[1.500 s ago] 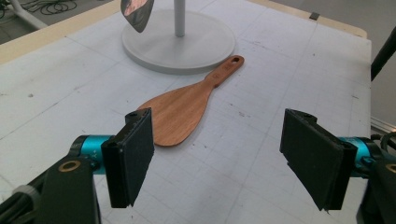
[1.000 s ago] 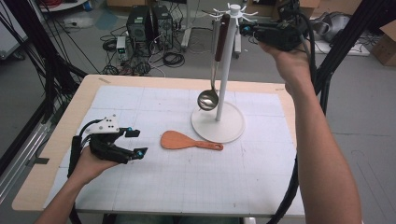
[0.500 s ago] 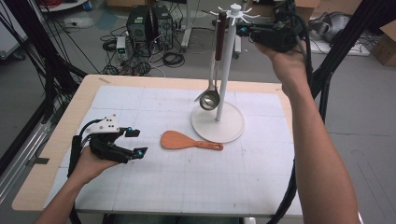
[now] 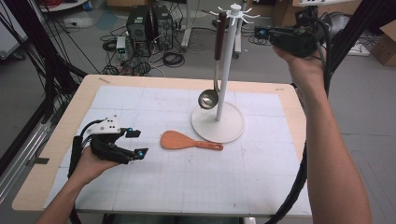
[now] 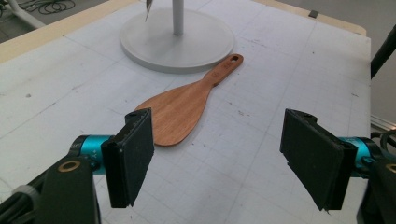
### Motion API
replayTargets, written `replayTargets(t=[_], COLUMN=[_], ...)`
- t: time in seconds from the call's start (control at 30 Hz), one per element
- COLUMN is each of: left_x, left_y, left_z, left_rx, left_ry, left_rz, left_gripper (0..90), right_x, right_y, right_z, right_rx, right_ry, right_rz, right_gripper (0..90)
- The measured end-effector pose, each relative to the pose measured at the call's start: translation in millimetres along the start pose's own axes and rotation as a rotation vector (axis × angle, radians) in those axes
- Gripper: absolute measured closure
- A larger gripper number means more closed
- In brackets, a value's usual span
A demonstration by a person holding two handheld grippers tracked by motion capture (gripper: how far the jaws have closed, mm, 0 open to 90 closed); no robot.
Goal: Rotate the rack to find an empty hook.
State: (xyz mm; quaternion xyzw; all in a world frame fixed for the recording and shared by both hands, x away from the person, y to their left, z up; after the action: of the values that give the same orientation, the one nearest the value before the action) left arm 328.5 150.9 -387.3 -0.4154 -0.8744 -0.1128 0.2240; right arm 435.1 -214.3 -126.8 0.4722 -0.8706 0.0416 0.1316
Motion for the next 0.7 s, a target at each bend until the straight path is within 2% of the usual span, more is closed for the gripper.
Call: replayTargets(t=[0.3,0.53,0.7], left_x=[0.4,-0.1,0.9], left_y=[0.7,0.8,1.2], left_z=[0.1,0.4,-0.2], left_rx=[0.002,0.003,0.001], left_ry=[0.001,0.002,-0.002], left_rz=[0.0,0.003,0.002], left_gripper=[26.5,26.5,26.5], right_x=[-7.1,-12.8,-18.0], right_y=[-7.4,-3.8,1.8], right_z=[-10.6,-12.9,-14.5], right_rx=[0.001,0.004,0.012], right_ry=[-0.001,0.006,0.001], right_rz=[0.003,-0.009,-0.037], right_gripper=[89.5,89.5,89.5])
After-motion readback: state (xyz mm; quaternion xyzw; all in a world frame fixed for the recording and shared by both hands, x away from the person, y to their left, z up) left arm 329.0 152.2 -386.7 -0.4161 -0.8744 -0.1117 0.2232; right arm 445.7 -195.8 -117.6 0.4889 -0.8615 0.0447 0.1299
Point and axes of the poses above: each handheld gripper's, and its own axes: x roughly backward along the jaws, z roughly out of its underside, y roughly to its left, the point moved 7 cm from there along -x, roughly forward along the jaws, and after that the axes turned 11 degrees about -z, right-handed, at the moved point
